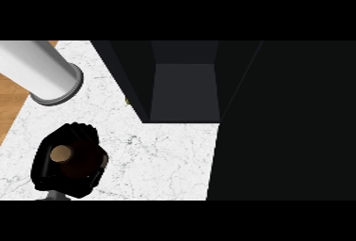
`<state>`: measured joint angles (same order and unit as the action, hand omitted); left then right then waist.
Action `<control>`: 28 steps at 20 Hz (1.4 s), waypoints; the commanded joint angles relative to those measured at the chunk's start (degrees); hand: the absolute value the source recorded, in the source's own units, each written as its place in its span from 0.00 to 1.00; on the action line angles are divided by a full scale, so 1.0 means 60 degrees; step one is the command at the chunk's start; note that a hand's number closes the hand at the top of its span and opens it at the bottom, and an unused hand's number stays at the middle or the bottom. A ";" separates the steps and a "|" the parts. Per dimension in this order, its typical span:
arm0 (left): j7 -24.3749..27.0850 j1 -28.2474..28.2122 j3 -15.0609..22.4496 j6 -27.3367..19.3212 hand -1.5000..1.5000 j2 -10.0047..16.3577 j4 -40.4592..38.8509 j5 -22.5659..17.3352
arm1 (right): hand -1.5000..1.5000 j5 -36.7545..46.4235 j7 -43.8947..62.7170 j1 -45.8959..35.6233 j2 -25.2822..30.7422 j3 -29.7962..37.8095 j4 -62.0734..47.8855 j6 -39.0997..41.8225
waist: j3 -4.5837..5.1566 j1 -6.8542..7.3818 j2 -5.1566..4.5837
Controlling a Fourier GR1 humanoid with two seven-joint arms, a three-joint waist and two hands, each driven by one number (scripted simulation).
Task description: Pick up the wine, place it into the cabinet and close the cabinet
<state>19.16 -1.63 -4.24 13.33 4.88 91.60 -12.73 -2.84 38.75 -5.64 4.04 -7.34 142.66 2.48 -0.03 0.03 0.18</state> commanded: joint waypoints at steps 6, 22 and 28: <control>-0.2770 0.0861 0.1312 -0.1430 1.00 -0.0743 0.1994 0.0642 | 0.00 -0.0050 0.1227 -0.0447 0.0012 -0.0075 0.1321 -0.0357 | 0.0007 -0.0050 0.0000; -0.4236 0.3691 0.4980 -0.6425 1.00 -0.0812 0.1752 0.0698 | 0.00 -0.0564 -0.0167 0.0599 -0.0185 0.0238 0.0754 0.0484 | -0.0003 -0.0124 -0.0013; -0.3987 0.5325 0.4849 -0.7342 1.00 -0.0812 0.0369 0.0633 | 0.00 -0.0943 0.0218 0.0578 -0.0111 0.0561 0.1129 0.0512 | 0.0003 -0.0179 -0.0025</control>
<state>-5.83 23.90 24.30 -25.97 0.03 99.37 -8.47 -4.52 36.84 -4.14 3.71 -3.42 142.23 5.82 -0.04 -0.70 0.06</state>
